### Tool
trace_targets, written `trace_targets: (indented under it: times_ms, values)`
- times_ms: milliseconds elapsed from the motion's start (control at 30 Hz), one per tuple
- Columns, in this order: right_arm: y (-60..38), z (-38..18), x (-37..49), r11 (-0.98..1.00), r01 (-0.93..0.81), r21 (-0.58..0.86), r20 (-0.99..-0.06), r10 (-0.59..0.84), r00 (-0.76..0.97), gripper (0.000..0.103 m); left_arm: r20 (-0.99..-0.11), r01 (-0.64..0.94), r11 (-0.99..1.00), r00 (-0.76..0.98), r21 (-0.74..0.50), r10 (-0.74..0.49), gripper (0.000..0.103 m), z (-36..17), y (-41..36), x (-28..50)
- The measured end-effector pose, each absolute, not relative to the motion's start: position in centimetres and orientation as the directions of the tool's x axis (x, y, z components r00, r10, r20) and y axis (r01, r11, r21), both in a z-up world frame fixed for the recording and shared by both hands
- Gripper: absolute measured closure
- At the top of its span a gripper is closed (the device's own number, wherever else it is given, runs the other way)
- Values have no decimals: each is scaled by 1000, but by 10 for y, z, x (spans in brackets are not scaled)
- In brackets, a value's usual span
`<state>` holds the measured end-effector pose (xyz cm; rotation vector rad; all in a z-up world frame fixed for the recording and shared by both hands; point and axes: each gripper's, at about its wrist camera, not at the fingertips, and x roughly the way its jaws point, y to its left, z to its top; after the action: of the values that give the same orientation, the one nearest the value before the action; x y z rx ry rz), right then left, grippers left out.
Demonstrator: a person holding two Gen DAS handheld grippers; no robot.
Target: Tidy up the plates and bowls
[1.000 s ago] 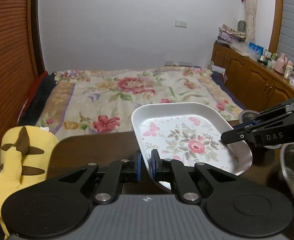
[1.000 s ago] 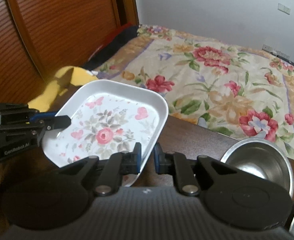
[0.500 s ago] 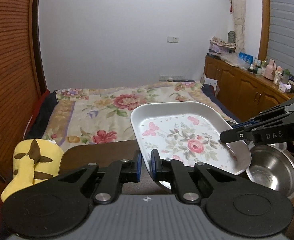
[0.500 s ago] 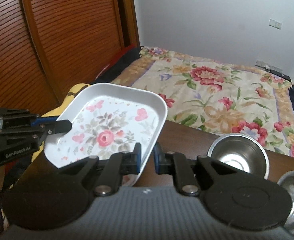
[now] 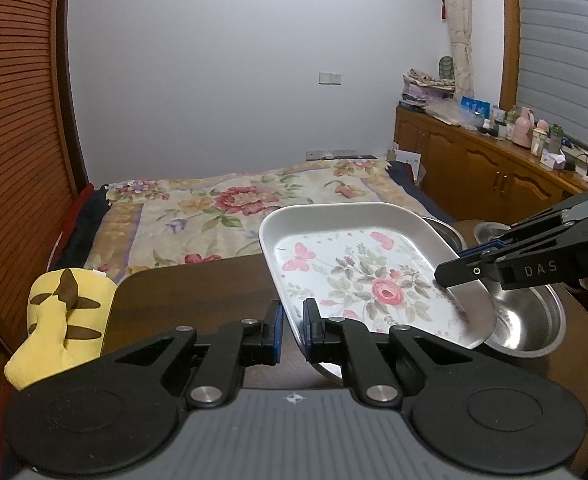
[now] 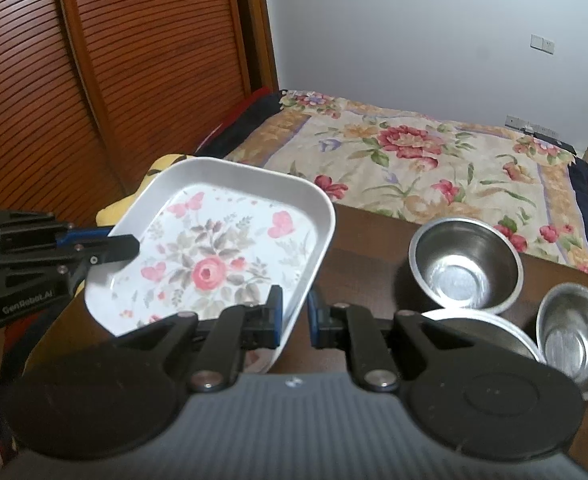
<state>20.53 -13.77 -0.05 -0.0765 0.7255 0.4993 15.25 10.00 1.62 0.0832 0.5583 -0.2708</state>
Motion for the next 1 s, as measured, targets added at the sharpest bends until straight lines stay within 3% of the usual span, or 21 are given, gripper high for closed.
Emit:
trace_targets:
  times_ms: [1000]
  values:
    - [-138, -32, 149, 857, -498, 130, -651, 453, 609, 88, -563, 269, 961, 785, -68, -259, 92, -22, 119, 94]
